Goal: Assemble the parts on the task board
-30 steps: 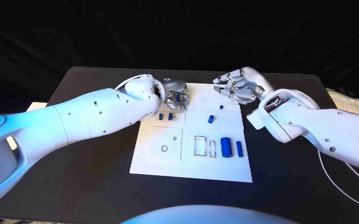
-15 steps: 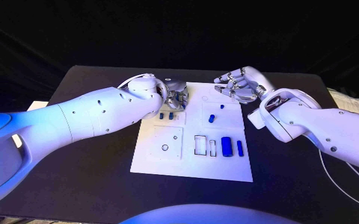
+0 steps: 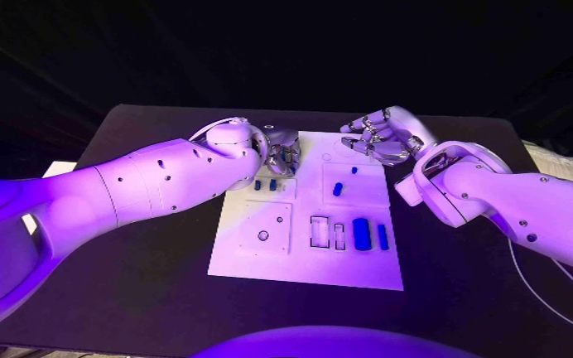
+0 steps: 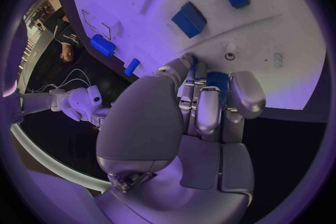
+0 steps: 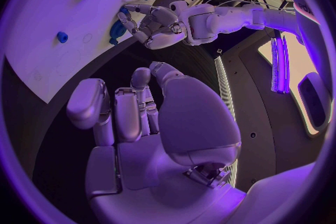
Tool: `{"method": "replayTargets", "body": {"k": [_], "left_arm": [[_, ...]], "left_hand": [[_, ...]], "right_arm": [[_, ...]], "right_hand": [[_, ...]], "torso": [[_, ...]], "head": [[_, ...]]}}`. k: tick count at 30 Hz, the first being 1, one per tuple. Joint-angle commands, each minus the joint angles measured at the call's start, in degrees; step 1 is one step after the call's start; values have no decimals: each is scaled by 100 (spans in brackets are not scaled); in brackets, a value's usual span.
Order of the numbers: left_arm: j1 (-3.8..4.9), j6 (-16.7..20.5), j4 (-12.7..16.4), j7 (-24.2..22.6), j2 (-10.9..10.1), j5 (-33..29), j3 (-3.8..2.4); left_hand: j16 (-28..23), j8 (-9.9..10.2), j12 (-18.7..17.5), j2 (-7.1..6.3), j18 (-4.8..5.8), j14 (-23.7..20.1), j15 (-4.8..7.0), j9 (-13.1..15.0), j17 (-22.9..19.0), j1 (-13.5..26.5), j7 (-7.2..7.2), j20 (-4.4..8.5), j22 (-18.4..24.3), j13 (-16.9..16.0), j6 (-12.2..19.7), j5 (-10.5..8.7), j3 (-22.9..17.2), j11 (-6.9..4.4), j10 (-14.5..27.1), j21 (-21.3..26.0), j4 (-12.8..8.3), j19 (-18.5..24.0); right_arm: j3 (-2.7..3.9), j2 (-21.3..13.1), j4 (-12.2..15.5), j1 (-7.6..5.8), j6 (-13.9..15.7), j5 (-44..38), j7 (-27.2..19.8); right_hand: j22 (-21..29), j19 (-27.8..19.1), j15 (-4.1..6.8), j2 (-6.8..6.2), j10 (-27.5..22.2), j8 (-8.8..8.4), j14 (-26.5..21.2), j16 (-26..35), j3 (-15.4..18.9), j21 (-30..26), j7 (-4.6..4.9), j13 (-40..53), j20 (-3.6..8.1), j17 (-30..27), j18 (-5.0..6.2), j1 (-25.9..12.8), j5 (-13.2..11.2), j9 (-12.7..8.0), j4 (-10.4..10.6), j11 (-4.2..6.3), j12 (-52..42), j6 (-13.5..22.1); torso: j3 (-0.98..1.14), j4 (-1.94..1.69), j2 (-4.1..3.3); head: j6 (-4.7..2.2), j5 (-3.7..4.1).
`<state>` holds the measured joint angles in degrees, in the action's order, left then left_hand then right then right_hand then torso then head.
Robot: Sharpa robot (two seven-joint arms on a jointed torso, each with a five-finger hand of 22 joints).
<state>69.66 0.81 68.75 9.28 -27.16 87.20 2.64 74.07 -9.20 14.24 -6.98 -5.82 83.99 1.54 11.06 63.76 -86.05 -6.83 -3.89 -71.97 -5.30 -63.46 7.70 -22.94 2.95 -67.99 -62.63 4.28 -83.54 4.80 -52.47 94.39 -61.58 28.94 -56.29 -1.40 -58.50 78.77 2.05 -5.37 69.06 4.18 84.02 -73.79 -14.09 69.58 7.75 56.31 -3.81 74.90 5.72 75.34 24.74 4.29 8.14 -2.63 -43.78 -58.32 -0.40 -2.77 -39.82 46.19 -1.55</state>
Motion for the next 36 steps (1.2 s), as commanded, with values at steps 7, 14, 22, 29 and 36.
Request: {"method": "replayTargets", "body": {"k": [7, 14, 22, 29, 36], "left_arm": [[-31, 395, 188, -75, -215, -125, -27], [-24, 694, 449, -58, -454, -485, -108], [-21, 743, 736, -5, -773, -762, -170], [-22, 609, 803, 43, -1007, -886, -181], [-23, 366, 809, 130, -1128, -943, -179]], "left_hand": [[48, 121, -247, -46, 77, 160, -14, -42, -73, 27, -104, -26, -146, 8, -50, -26, -392, 62, -124, -156, -234, -26], [45, 144, -293, -66, 80, 153, -19, -50, -117, 88, -103, -33, -183, -2, -87, -29, -464, 60, -169, -193, -288, -27], [42, 157, -321, -80, 78, 149, -19, -54, -148, 147, -102, -36, -191, -9, -107, -34, -490, 59, -193, -194, -305, -24], [41, 167, -340, -94, 78, 146, -18, -57, -164, 188, -99, -37, -202, -12, -118, -38, -497, 57, -205, -203, -313, -23], [40, 175, -357, -99, 78, 143, -19, -59, -179, 223, -98, -39, -206, -15, -126, -40, -500, 57, -213, -203, -315, -20]], "right_arm": [[1, 0, 1, 4, -75, -13, -60], [1, -12, 3, 4, -57, -11, -54], [1, -14, -5, 5, -57, -11, -56], [1, -24, -6, 6, -58, -11, -57], [1, -23, -6, 7, -62, -11, -56]], "right_hand": [[2, -33, -21, 31, -36, 3, 277, 33, -33, -24, 28, 0, -14, 109, 31, 45, 37, 1, 5, -5, 5, 10], [1, -32, -21, 33, -28, 4, 278, 32, -35, -24, 28, 5, -14, 110, 31, 40, 41, 2, 8, -6, -5, 8], [1, -32, -21, 33, -28, 4, 278, 32, -35, -24, 28, 5, -14, 110, 31, 40, 41, 2, 8, -6, -5, 8], [1, -32, -21, 33, -28, 4, 278, 32, -35, -24, 28, 5, -14, 110, 31, 40, 41, 2, 8, -6, -5, 8], [1, -32, -21, 33, -28, 4, 278, 32, -35, -24, 28, 5, -14, 110, 31, 40, 41, 2, 8, -6, -5, 8]], "torso": [[2, -2, 7], [-1, -14, 11], [-2, 0, 4], [-4, -10, 3], [-2, 0, -2]], "head": [[-9, 24], [-32, 35], [-63, 34], [-62, 29], [-48, 2]]}}
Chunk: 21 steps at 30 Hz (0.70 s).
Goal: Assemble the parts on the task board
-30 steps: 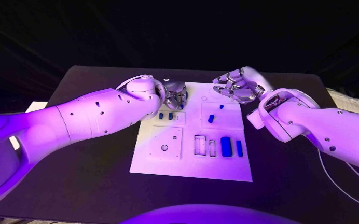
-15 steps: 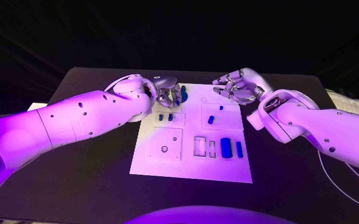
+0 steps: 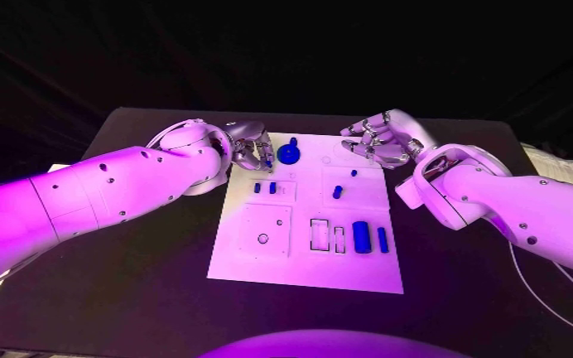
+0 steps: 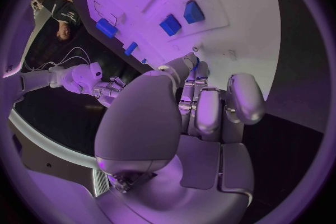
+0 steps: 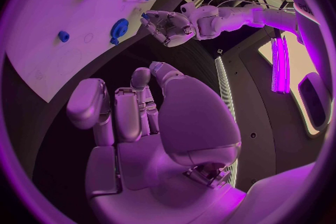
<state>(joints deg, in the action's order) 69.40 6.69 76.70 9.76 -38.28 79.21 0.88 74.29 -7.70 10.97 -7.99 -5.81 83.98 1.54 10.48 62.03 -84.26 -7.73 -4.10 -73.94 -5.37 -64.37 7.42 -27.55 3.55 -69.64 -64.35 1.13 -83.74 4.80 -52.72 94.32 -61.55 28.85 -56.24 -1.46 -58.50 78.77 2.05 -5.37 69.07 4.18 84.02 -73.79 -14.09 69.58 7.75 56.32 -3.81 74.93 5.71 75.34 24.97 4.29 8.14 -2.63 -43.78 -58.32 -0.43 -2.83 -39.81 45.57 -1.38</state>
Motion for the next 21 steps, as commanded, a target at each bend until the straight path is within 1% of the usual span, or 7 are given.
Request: {"method": "replayTargets", "body": {"k": [1, 6, 9, 11, 20, 21], "left_arm": [[3, -243, 7, 93, -26, -147, -3], [3, -315, -44, 133, -46, -135, -1], [2, -379, -63, 138, -49, -125, 0], [2, -403, -62, 128, -45, -122, 1], [-1, -381, -61, 85, 11, -126, 2], [-1, -381, -63, 87, 17, -126, 2]], "left_hand": [[16, 26, -34, 1, 77, 142, -18, -1, -10, 51, -6, -19, -9, -8, -37, -12, -40, -4, -49, -29, 0, 0], [16, 26, -35, 1, 77, 142, -18, -1, -12, 53, -6, -19, -9, -8, -38, -12, -40, -4, -49, -29, 0, 1], [9, 32, -47, -2, 76, 138, -18, -3, -32, 77, -4, -20, -9, -10, -42, -13, -42, -4, -53, -23, 0, 4], [9, 32, -47, -2, 76, 138, -18, -3, -32, 77, -4, -20, -9, -10, -42, -13, -42, -4, -53, -23, 0, 4], [11, 34, -53, -3, 76, 137, -18, -3, -32, 91, -2, -20, -14, -12, -47, -14, -42, -6, -58, -29, -1, 4], [11, 35, -55, -3, 76, 137, -18, -3, -34, 97, -2, -20, -15, -12, -50, -14, -43, -7, -60, -30, -1, 5]], "right_arm": [[1, 2, 1, 5, -53, -16, -49], [1, 0, 3, 5, -53, -16, -47], [1, 1, 4, 5, -53, -16, -47], [1, 2, 4, 5, -54, -16, -47], [1, 9, 6, 5, -55, -16, -48], [1, 10, 6, 5, -56, -16, -48]], "right_hand": [[1, -32, -21, 33, -29, 4, 278, 32, -35, -24, 28, 5, -14, 108, 31, 40, 19, 2, 8, -5, -5, 8], [1, -32, -21, 33, -29, 4, 278, 32, -35, -24, 28, 5, -14, 108, 31, 40, 19, 2, 8, -5, -5, 8], [1, -32, -21, 33, -29, 4, 278, 32, -35, -24, 28, 5, -14, 108, 31, 40, 19, 2, 8, -5, -5, 8], [1, -32, -21, 33, -29, 4, 278, 32, -35, -24, 28, 5, -14, 108, 31, 40, 19, 2, 8, -5, -5, 8], [-1, -30, -22, 33, -19, 7, 279, 34, -40, -23, 28, 5, -15, 107, 30, 33, 26, 3, 10, -6, -13, 4], [-1, -30, -22, 33, -19, 7, 279, 34, -40, -23, 28, 5, -15, 107, 30, 33, 26, 3, 10, -6, -13, 4]], "torso": [[3, 6, -4], [2, 1, -4], [5, 9, -3], [3, 10, -3], [4, 12, -5], [7, 12, -5]], "head": [[16, -17], [18, -23], [28, -29], [30, -35], [28, -41], [27, -40]]}}
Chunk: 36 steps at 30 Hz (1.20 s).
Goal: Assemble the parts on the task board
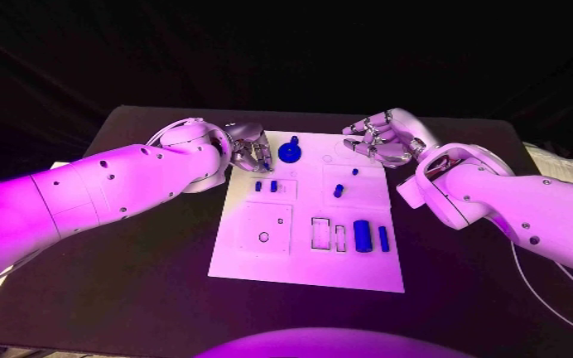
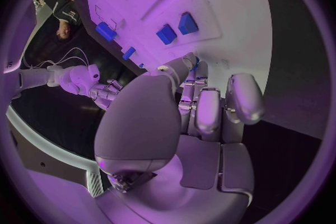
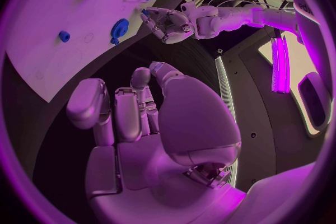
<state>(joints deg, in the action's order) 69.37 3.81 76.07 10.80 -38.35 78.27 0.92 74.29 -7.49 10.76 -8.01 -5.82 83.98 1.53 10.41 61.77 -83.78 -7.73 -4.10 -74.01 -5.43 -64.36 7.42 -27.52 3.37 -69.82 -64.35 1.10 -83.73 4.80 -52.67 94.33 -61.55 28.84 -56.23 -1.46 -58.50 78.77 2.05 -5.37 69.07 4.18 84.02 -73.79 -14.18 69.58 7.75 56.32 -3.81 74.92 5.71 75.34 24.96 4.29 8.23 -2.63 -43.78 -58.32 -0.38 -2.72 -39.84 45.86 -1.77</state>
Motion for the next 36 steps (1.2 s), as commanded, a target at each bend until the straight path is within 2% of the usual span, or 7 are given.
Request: {"method": "replayTargets", "body": {"k": [1, 13, 17, 31, 36], "left_arm": [[2, -91, -2, -12, 30, -30, -2], [-2, -58, -41, 5, 122, 28, 0], [-3, -78, -77, 18, 169, 68, 0], [-12, -345, -185, 145, 276, 395, 22], [-14, -374, -203, 159, 276, 436, 23]], "left_hand": [[10, 16, -38, -1, 75, 136, -18, 4, -11, 57, -2, -20, -5, -7, -52, -15, -46, 11, -43, -24, 3, 6], [15, 26, -53, -7, 72, 135, -18, 1, -10, 81, -1, -21, 2, -8, -49, -16, -46, 12, -42, -7, 2, 13], [16, 28, -54, -7, 72, 135, -18, 0, -8, 82, -1, -21, 0, -8, -48, -16, -46, 12, -42, -11, 1, 13], [12, 45, -75, -13, 70, 131, -18, -6, -26, 94, 6, -22, 3, -10, -36, -16, -53, 10, -36, 2, -13, 19], [15, 45, -76, -5, 69, 130, -15, -5, -27, 92, 13, -22, 1, -16, -49, -16, -62, 3, -53, 2, -27, 22]], "right_arm": [[1, 5, 6, 5, -55, -17, -48], [1, 10, 11, 5, -55, -18, -47], [1, 13, 12, 5, -56, -18, -49], [1, 3, 20, 5, -58, -19, -49], [1, -2, 22, 5, -57, -19, -48]], "right_hand": [[-1, -30, -22, 33, -19, 7, 279, 34, -31, -23, 28, 5, -14, 108, 31, 33, 26, 3, 1, -5, -13, 4], [-1, -30, -22, 33, -19, 7, 279, 34, -31, -23, 28, 5, -14, 108, 31, 33, 26, 3, 1, -5, -13, 4], [-1, -30, -22, 33, -19, 7, 279, 34, -31, -23, 28, 5, -14, 108, 31, 33, 26, 3, 1, -5, -13, 4], [-1, -30, -22, 33, -19, 7, 279, 34, -31, -23, 28, 5, -14, 108, 31, 33, 26, 3, 1, -5, -13, 4], [-1, -30, -22, 33, -19, 7, 279, 34, -31, -23, 28, 5, -14, 108, 31, 33, 26, 3, 1, -5, -13, 4]], "torso": [[2, 2, -3], [-5, 2, -4], [-2, 0, 0], [2, 1, 3], [-3, -2, 3]], "head": [[-6, 0], [2, 12], [9, 13], [12, 11], [14, 14]]}}
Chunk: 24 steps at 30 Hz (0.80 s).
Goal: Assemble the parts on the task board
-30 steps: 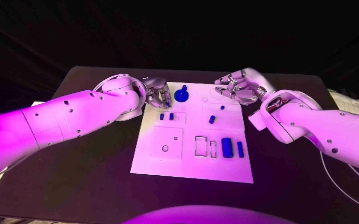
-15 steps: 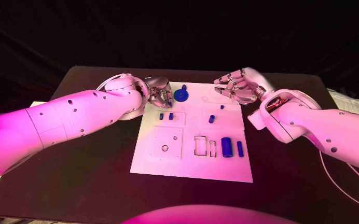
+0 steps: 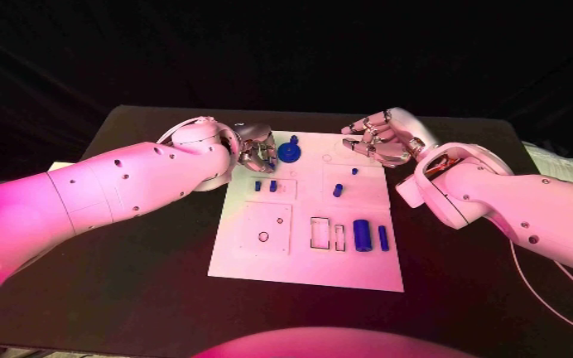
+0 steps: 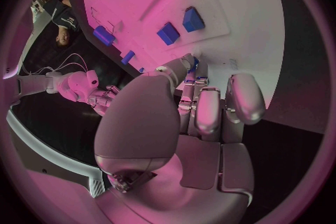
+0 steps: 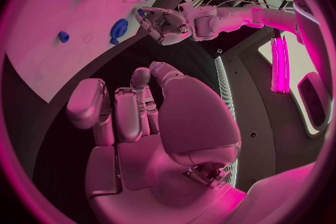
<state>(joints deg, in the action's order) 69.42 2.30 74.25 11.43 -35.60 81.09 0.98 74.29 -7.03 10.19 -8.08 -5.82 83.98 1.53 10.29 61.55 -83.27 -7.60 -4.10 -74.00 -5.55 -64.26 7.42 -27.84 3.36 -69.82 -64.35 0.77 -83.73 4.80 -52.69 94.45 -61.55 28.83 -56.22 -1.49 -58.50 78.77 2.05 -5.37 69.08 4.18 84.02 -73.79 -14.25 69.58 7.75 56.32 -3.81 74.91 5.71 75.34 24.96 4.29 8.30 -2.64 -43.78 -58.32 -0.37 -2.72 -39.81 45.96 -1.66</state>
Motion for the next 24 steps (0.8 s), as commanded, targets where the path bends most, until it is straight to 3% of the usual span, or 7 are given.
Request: {"method": "replayTargets", "body": {"k": [1, 24], "left_arm": [[-19, -225, -19, 96, -2, 157, 18], [-29, -142, 78, -13, -74, 94, 18]], "left_hand": [[16, -3, -19, 4, 69, 129, -13, 8, -7, 41, 3, -21, -4, -8, -67, -16, -32, 0, -62, 0, 0, 22], [12, -20, -11, 8, 72, 124, 6, 20, -45, 64, 22, -11, -34, -40, -140, -21, -32, -22, -136, -33, -41, 18]], "right_arm": [[1, 0, 9, 4, -56, -19, -46], [1, 21, -12, 7, -70, -20, -54]], "right_hand": [[-1, -30, -22, 33, -20, 7, 279, 34, -24, -23, 28, 5, -14, 109, 31, 33, 27, 3, -6, -5, -13, 4], [0, -29, -22, 32, -17, 8, 279, 36, -27, -24, 28, 2, -14, 108, 31, 32, 30, 4, -6, -4, -13, 2]], "torso": [[-5, -1, 0], [-10, -9, 3]], "head": [[4, 3], [45, -8]]}}
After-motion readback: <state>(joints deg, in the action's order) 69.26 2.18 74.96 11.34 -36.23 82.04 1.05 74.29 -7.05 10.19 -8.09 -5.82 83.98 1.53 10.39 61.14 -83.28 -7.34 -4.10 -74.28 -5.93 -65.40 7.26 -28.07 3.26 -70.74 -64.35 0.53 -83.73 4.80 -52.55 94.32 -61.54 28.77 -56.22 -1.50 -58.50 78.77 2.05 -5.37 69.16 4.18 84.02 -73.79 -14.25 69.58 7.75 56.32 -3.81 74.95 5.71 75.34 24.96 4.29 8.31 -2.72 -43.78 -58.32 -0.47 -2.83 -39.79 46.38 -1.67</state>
